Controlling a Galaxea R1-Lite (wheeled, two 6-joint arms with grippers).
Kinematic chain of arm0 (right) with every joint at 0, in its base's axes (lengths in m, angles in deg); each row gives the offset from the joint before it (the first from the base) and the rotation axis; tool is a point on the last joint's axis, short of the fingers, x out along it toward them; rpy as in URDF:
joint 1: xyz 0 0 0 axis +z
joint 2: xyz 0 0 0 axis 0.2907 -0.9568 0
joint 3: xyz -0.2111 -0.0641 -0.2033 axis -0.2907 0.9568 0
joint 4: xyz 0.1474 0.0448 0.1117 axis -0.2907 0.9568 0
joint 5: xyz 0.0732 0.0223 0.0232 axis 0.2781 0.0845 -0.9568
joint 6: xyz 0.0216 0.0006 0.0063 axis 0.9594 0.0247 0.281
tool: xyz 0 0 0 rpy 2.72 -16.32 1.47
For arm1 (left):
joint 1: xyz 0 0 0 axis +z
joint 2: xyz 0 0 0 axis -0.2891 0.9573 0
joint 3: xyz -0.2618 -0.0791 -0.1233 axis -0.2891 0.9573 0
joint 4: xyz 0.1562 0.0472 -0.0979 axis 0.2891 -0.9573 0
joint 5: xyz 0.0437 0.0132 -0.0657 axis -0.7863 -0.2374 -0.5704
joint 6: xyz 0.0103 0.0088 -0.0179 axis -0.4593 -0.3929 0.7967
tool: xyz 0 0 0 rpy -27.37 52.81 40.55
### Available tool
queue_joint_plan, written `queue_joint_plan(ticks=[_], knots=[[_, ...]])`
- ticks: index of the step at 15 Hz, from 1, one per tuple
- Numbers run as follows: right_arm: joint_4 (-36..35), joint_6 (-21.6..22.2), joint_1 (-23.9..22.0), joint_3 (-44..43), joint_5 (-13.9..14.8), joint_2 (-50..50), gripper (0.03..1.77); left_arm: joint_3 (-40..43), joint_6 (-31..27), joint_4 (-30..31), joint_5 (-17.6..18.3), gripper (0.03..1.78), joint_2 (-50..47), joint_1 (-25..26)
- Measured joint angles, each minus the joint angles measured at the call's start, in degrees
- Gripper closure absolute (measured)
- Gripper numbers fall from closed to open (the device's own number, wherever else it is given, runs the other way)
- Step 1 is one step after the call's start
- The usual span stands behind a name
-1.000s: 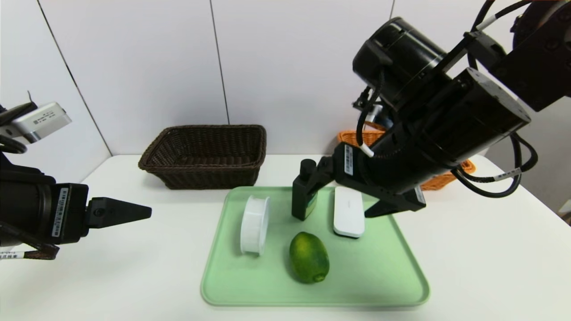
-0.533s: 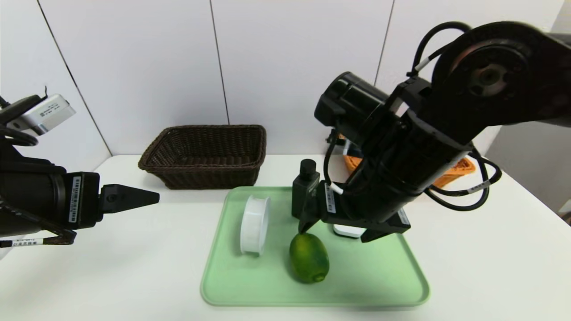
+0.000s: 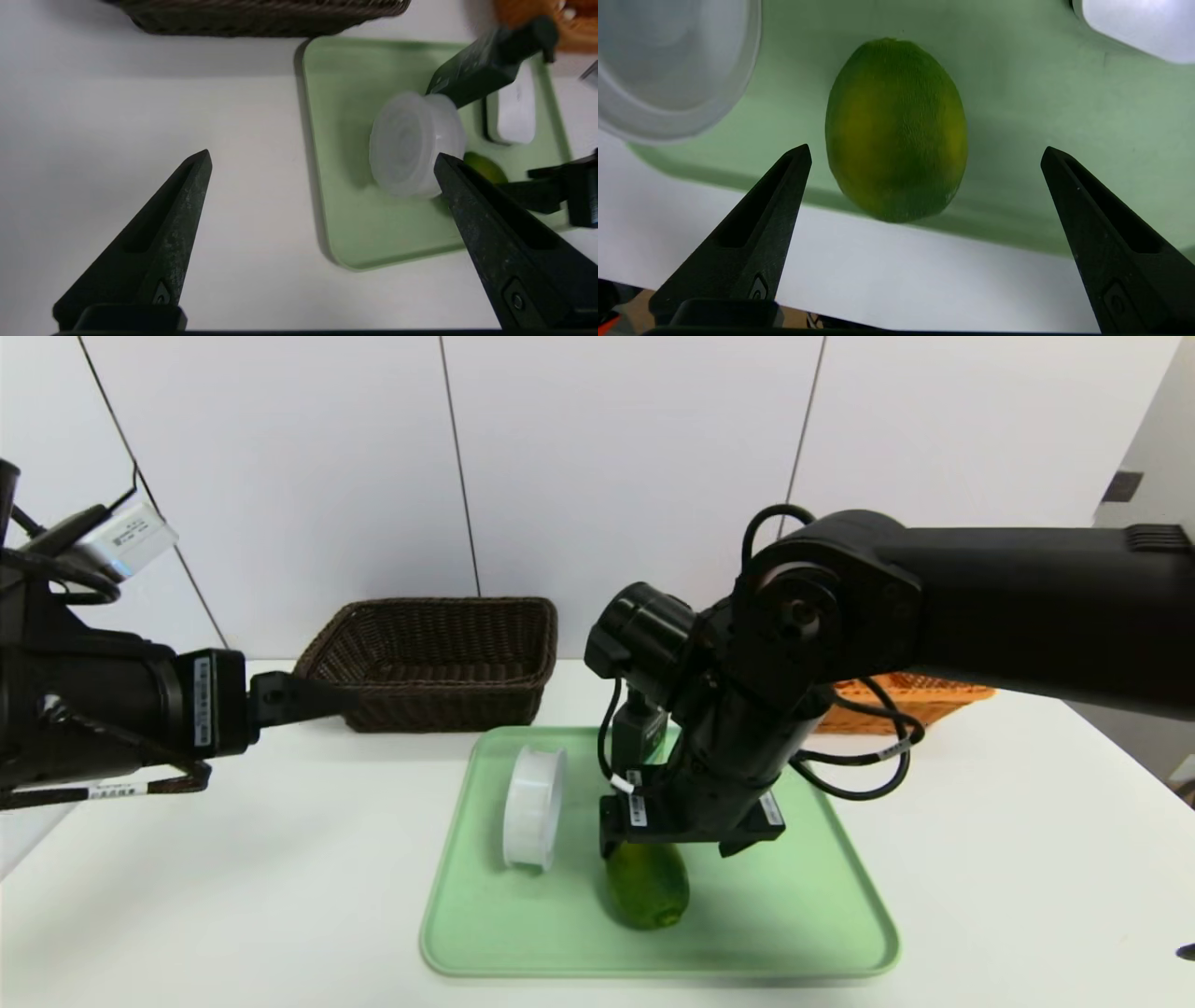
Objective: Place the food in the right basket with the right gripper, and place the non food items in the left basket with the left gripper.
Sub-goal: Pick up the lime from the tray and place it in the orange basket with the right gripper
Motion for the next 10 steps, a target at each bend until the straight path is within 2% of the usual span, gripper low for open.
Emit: queue_joint_plan(ticks=[1, 3, 7, 10], knots=[[-0.04, -0.23, 0.06, -0.02, 0.18, -0.56, 0.10, 0.00, 1.24, 0.83, 0.33, 0.12, 0.40, -0.05], [-0.15, -0.37, 0.06, 0.00, 0.35, -1.60, 0.10, -0.13, 0.88, -1.88, 0.39, 0.12, 0.93, -0.07], [-0.52, -1.24, 0.10, -0.09, 0.49, -3.41, 0.10, -0.41, -2.65, -3.94, -0.02, 0.12, 1.35, -0.02], [-0.77, -1.41, 0.12, -0.11, 0.55, -4.39, 0.10, -0.17, -5.79, -3.30, -0.76, 0.12, 1.34, -0.02]])
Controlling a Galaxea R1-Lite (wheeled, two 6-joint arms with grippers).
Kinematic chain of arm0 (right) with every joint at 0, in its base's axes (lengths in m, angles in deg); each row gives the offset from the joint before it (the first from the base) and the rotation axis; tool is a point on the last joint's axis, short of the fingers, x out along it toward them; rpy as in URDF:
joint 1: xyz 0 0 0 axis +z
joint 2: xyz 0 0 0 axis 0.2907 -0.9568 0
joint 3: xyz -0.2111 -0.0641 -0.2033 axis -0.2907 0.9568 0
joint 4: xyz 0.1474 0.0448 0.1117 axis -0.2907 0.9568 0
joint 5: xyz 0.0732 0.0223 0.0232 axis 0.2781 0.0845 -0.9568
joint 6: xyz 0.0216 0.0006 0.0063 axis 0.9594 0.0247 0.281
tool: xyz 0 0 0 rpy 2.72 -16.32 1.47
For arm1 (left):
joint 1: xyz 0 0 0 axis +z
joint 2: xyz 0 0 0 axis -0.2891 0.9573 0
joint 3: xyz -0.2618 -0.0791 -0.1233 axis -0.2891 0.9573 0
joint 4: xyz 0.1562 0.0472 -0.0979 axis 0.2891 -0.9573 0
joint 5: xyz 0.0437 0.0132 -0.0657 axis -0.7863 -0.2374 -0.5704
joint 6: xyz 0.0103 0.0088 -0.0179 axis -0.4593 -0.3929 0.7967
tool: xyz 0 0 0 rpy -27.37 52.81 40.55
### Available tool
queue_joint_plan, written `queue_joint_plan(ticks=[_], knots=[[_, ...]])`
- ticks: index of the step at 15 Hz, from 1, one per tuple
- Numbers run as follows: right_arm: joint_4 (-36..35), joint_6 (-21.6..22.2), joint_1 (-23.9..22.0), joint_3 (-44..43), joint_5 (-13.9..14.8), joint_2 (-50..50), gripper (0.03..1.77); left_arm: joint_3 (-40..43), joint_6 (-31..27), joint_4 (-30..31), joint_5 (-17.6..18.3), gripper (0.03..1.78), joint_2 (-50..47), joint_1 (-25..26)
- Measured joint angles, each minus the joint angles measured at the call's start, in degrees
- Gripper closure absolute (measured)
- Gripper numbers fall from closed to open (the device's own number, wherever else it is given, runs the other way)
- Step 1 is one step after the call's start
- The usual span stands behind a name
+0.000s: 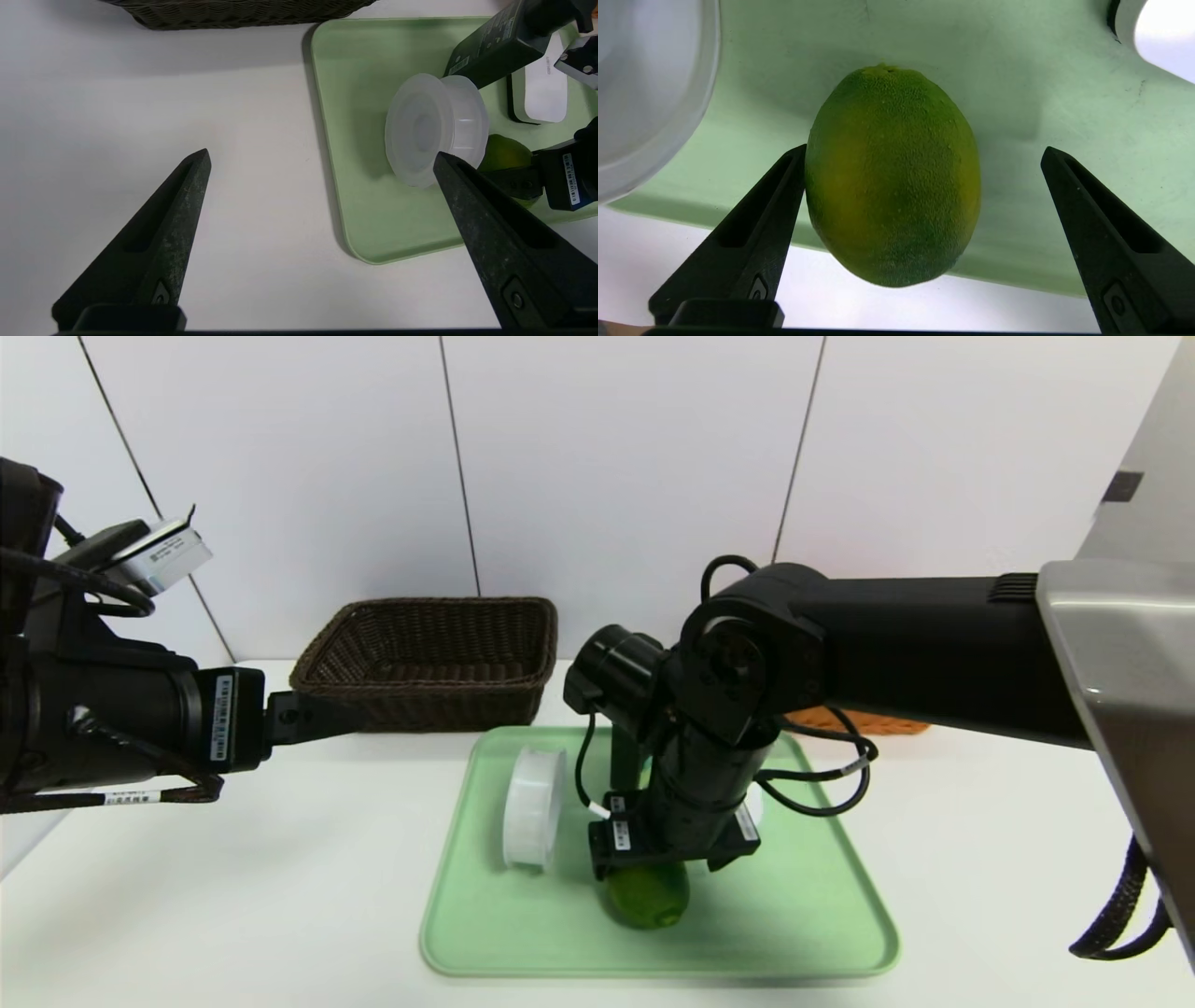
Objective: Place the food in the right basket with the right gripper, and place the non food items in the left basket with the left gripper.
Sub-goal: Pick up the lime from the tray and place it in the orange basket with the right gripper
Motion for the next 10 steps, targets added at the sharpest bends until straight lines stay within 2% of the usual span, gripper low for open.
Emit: queue_joint_plan(ticks=[3, 5, 7, 10], knots=[[-0.15, 0.02, -0.02, 0.00, 0.00, -0.68, 0.10, -0.18, 0.15, 1.88, 0.16, 0.12, 0.15, 0.00], [-0.26, 0.06, -0.06, 0.00, 0.00, -0.96, 0.46, -0.18, 0.22, 1.79, 0.24, 0.12, 0.17, 0.00], [-0.22, 0.06, -0.06, 0.00, 0.00, -1.10, 0.71, -0.18, 0.22, 1.65, 0.27, 0.12, 0.17, -0.06], [-0.17, 0.11, -0.04, 0.00, -0.13, -0.96, 0.76, -0.18, 0.22, 1.57, 0.27, 0.12, 0.09, -0.05]])
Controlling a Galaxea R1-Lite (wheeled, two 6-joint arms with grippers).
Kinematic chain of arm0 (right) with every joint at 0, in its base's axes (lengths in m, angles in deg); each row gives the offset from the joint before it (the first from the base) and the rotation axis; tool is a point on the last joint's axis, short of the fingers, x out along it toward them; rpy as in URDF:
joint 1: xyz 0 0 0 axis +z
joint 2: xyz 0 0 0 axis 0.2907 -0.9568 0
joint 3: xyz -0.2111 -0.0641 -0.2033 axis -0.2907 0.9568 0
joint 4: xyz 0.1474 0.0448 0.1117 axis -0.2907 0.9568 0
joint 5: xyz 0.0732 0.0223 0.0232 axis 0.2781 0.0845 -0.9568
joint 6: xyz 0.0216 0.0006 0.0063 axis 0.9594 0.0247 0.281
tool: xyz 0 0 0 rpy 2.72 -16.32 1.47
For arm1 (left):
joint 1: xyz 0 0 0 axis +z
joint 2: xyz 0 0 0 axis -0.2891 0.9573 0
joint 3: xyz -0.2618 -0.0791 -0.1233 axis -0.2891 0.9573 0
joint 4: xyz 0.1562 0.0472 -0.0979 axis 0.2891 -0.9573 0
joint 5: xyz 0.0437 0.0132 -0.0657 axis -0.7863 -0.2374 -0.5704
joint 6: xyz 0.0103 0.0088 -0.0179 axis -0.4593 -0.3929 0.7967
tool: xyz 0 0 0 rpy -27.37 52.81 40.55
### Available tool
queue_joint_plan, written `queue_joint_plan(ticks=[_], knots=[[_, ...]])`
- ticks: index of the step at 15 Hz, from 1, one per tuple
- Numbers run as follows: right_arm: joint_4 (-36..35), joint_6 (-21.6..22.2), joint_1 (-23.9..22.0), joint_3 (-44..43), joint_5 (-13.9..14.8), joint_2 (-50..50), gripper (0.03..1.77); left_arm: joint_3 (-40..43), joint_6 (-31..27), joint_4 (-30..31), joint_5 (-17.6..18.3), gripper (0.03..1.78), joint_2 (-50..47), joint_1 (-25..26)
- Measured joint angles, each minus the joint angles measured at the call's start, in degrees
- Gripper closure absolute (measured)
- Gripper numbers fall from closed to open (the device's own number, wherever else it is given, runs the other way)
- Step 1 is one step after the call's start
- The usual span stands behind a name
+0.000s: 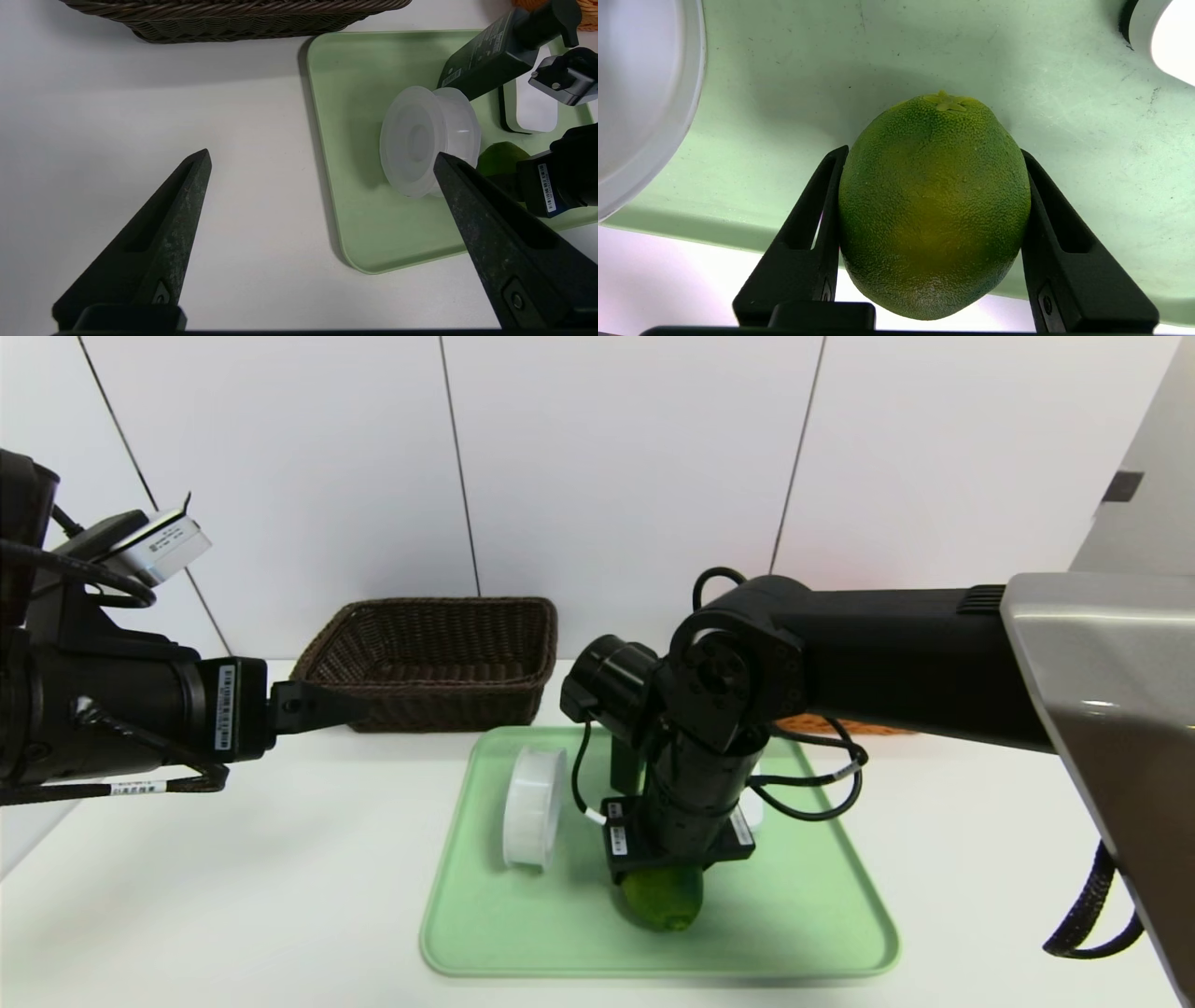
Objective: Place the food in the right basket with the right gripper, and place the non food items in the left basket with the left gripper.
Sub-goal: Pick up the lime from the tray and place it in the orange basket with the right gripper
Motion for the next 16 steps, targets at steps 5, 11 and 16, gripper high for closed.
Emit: queue_joint_plan(ticks=[5, 11, 16], knots=[[0.20, 0.48, 0.12, 0.02, -0.61, 4.69, 0.76, -0.22, 0.30, -2.12, 0.02, 0.12, -0.50, 0.05], [-10.06, -1.46, -5.07, 0.02, 1.13, 16.30, 0.77, -2.10, 2.27, -2.90, 0.26, 0.12, -0.52, -0.09], [-24.98, -4.77, -17.83, 0.02, 2.43, 19.71, 0.77, -4.28, 3.95, -2.97, 0.35, 0.12, 0.63, -0.76]])
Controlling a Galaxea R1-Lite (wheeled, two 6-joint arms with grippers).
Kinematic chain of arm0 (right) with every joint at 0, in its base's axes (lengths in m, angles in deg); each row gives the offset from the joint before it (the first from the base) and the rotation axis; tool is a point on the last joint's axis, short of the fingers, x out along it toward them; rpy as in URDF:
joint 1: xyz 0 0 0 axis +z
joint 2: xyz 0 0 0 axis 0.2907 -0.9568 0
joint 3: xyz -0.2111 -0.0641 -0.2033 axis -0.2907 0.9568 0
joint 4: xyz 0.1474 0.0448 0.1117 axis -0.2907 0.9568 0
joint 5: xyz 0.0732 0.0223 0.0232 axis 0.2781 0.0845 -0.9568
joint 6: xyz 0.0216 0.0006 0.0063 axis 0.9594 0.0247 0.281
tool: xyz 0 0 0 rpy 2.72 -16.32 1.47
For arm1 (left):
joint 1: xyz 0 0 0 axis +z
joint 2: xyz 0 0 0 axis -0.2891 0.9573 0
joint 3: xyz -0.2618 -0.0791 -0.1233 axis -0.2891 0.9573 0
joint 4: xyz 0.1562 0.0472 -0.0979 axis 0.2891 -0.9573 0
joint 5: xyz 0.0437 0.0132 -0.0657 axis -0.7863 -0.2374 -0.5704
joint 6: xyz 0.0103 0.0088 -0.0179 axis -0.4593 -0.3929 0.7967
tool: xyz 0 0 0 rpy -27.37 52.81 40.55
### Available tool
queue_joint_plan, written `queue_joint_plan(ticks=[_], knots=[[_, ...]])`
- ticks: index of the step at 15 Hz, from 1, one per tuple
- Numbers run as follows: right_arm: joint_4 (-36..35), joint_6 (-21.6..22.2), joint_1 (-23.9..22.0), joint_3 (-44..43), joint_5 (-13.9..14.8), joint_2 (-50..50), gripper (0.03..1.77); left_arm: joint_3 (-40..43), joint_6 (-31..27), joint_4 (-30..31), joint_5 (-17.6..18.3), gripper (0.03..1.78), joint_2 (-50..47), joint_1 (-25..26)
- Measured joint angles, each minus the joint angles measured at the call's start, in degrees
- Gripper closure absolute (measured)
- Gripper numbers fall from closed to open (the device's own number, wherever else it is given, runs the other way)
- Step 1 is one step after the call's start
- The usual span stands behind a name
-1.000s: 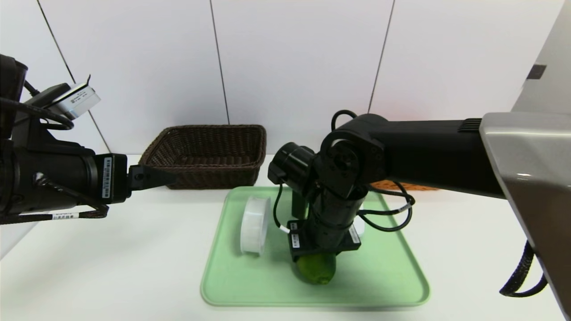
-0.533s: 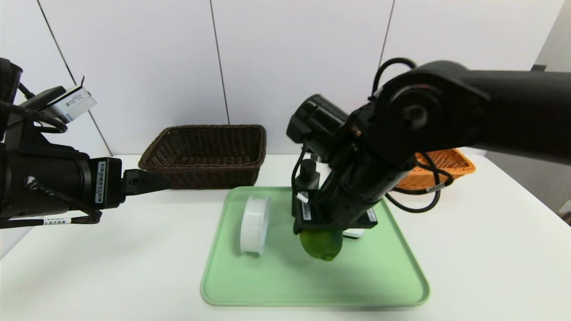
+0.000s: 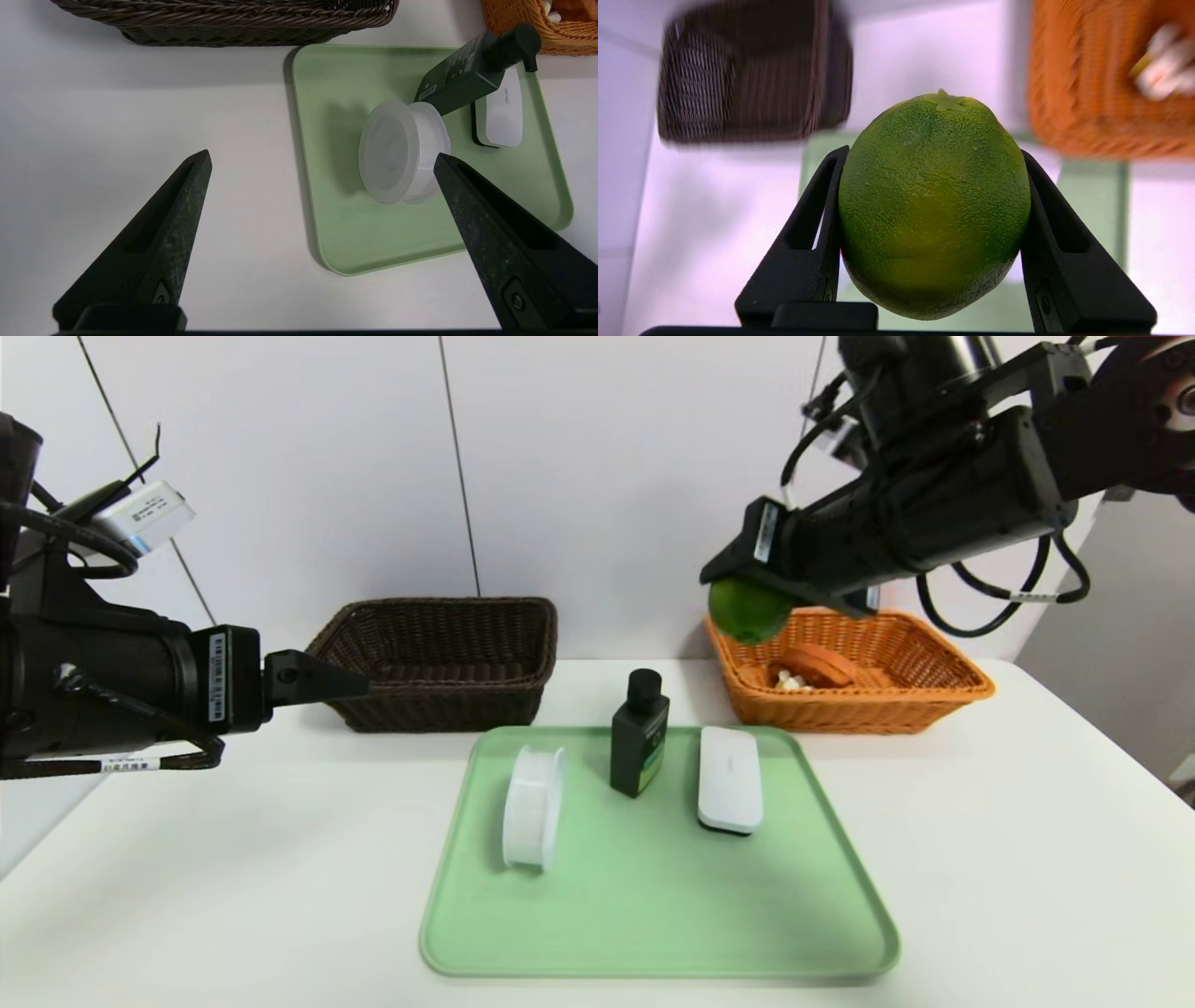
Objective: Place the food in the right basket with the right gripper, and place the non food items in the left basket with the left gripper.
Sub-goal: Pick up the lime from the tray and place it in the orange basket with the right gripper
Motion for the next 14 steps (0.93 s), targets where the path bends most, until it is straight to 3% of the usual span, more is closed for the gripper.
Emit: queue_joint_plan(ticks=[6, 14], knots=[[-9.92, -1.35, -16.24, 0.06, -0.17, -6.40, 0.77, -0.27, -0.09, 0.40, -0.02, 0.12, 1.63, -0.18], [-15.65, -1.95, -26.34, 0.04, -0.02, -17.70, 0.77, -0.05, -0.09, 0.41, -0.02, 0.12, 2.86, -0.21]])
